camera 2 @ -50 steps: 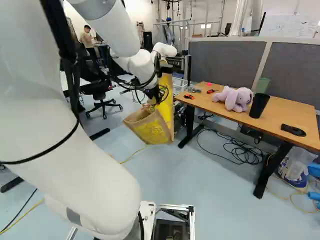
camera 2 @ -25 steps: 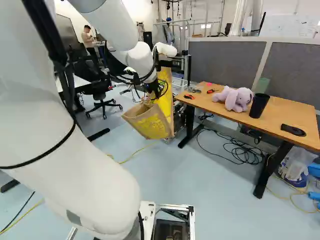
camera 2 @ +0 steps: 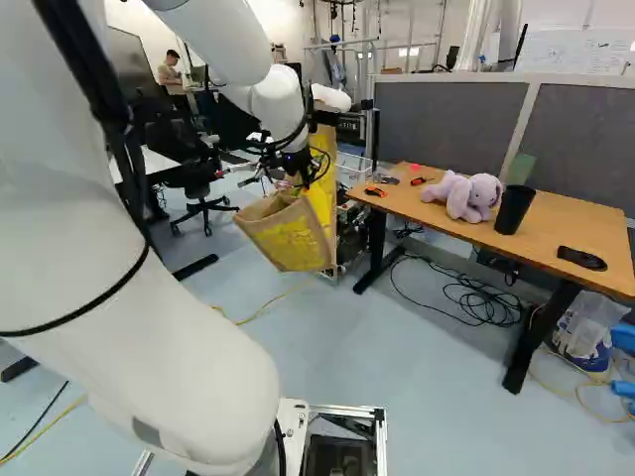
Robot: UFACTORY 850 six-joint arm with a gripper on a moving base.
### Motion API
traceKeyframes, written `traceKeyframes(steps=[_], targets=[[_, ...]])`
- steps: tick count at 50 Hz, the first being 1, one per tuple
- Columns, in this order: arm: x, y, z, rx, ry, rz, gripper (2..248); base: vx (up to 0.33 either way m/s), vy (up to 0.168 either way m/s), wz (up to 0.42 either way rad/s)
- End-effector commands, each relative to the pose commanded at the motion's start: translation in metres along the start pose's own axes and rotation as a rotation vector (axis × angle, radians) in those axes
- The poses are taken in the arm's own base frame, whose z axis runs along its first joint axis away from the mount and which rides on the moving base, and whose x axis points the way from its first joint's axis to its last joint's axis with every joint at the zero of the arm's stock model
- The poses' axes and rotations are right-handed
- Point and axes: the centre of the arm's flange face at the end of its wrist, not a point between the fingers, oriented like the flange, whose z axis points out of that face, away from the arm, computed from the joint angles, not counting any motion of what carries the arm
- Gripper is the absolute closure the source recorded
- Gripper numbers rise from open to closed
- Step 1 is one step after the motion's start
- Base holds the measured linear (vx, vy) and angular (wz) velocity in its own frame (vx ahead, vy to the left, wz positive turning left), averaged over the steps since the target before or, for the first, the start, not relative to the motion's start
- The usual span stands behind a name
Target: Pick up the bag on the ground and place it on the table
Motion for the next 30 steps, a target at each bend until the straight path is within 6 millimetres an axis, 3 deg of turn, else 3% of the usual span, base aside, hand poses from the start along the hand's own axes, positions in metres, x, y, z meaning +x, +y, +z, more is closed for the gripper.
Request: traceKeyframes(steps=[30], targets=[[0.024,0.013,-0.028,-0.006,-0.001,-0.003,228,0.000,0.000,0.000]])
